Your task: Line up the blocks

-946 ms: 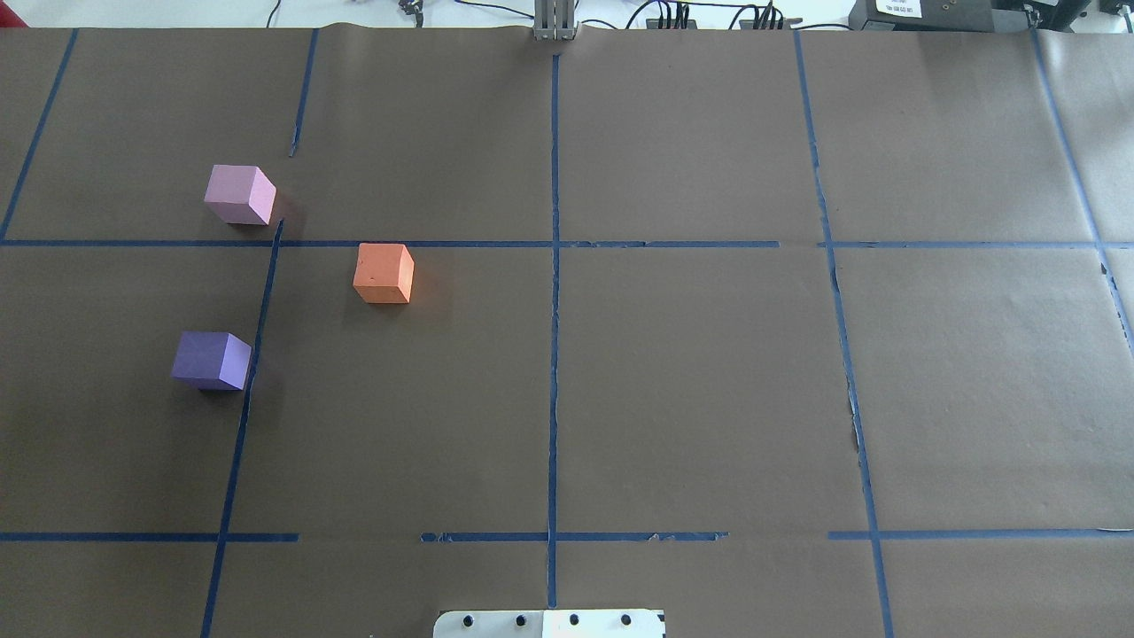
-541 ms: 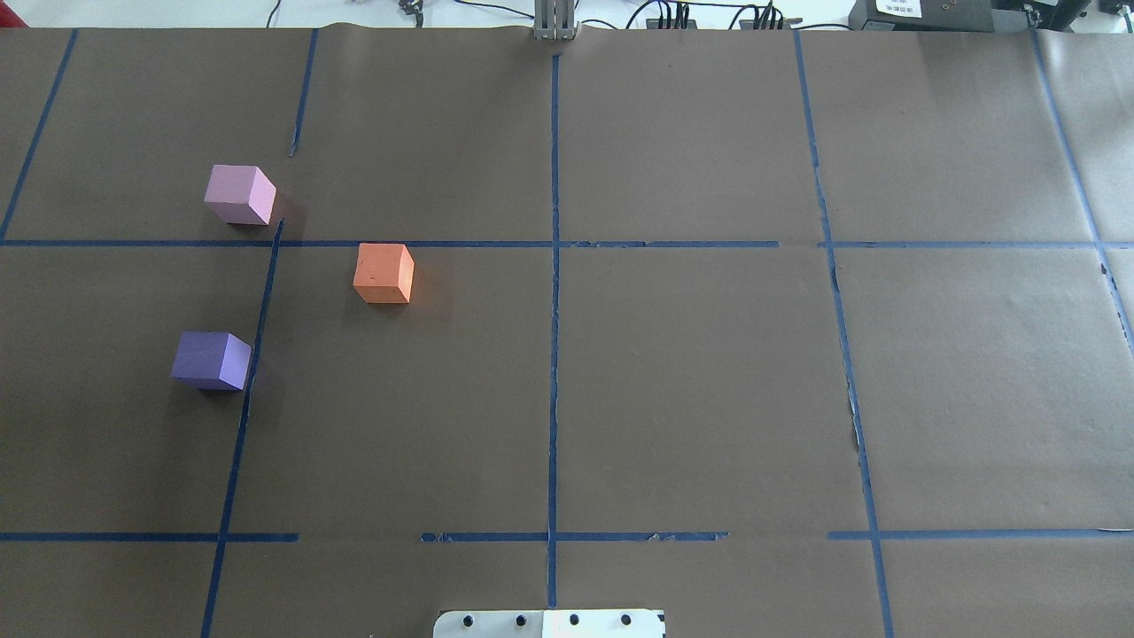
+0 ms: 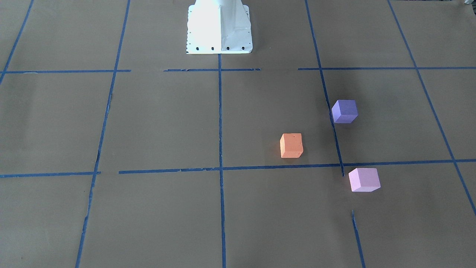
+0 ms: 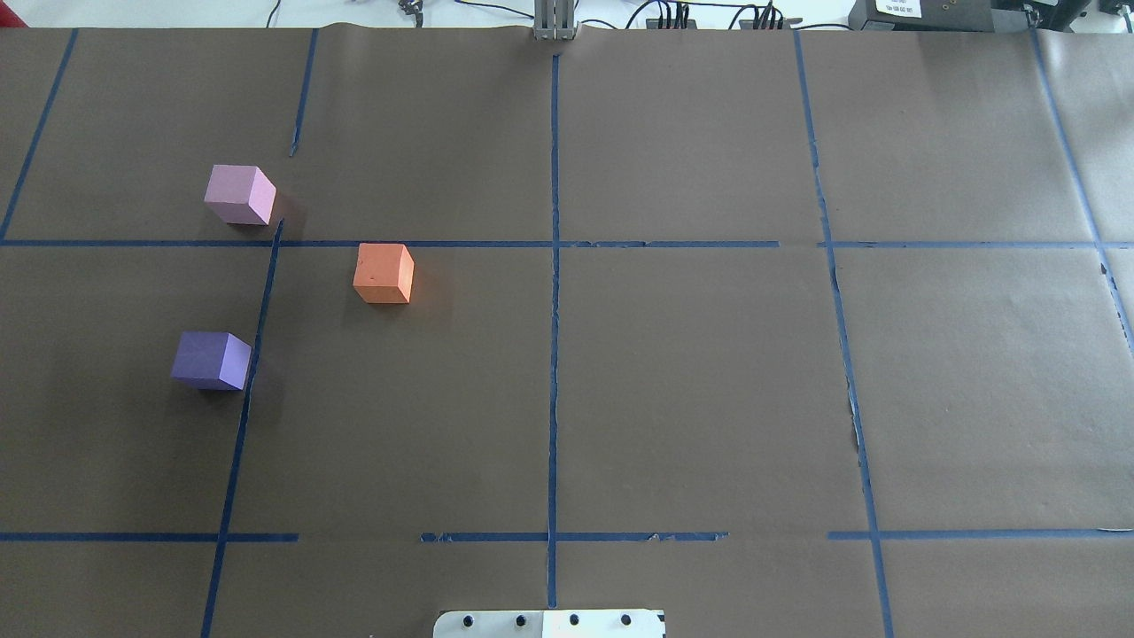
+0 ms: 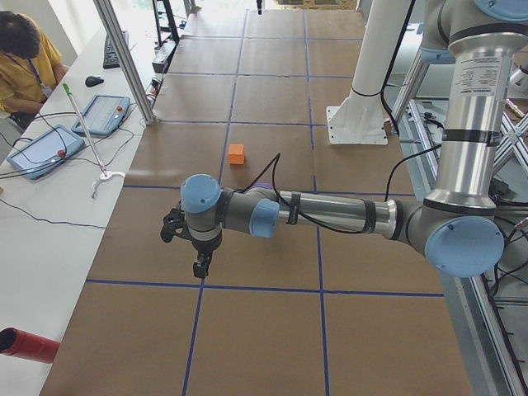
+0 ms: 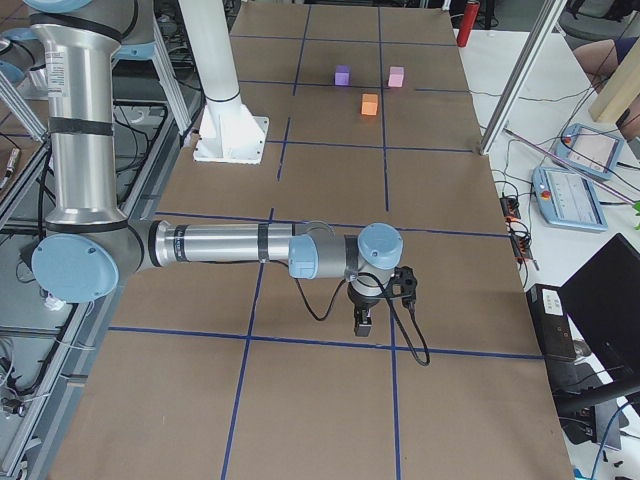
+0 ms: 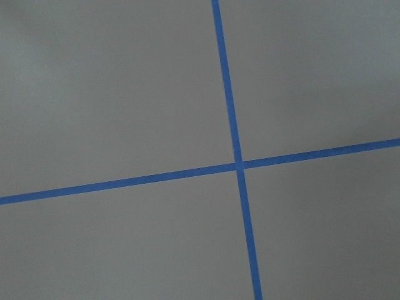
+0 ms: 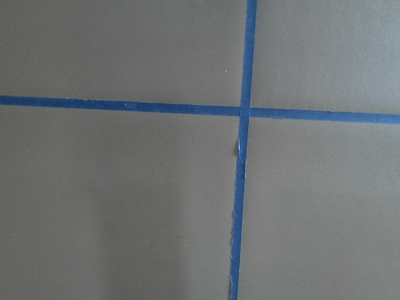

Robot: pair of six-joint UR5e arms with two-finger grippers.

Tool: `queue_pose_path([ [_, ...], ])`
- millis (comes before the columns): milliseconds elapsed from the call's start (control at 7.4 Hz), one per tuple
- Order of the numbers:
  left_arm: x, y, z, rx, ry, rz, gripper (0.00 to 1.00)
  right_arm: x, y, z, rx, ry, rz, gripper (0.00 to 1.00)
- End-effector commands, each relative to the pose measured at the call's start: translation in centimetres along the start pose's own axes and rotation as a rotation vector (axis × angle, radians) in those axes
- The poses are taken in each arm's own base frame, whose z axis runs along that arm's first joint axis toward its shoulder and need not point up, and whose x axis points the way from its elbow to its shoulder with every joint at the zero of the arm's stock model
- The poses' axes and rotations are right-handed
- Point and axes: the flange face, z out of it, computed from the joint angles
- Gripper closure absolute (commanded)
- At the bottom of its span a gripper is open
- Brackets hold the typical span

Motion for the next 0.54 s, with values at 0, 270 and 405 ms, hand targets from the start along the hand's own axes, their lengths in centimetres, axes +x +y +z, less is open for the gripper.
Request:
queue_pose_path([
  [0,13.0,-5.2,3.1,-0.006,0.072,0.045,0.01,0.0,0.0,0.0,0.000,0.000,0.000,0.00],
  [270,26.0,-7.8,3.2,0.005,0.130,0.017,0.01,0.0,0.0,0.0,0.000,0.000,0.000,0.00],
  [405,34.6,-8.6,6.0,-0.008,0.122,0.051,0.01,0.0,0.0,0.0,0.000,0.000,0.000,0.00],
])
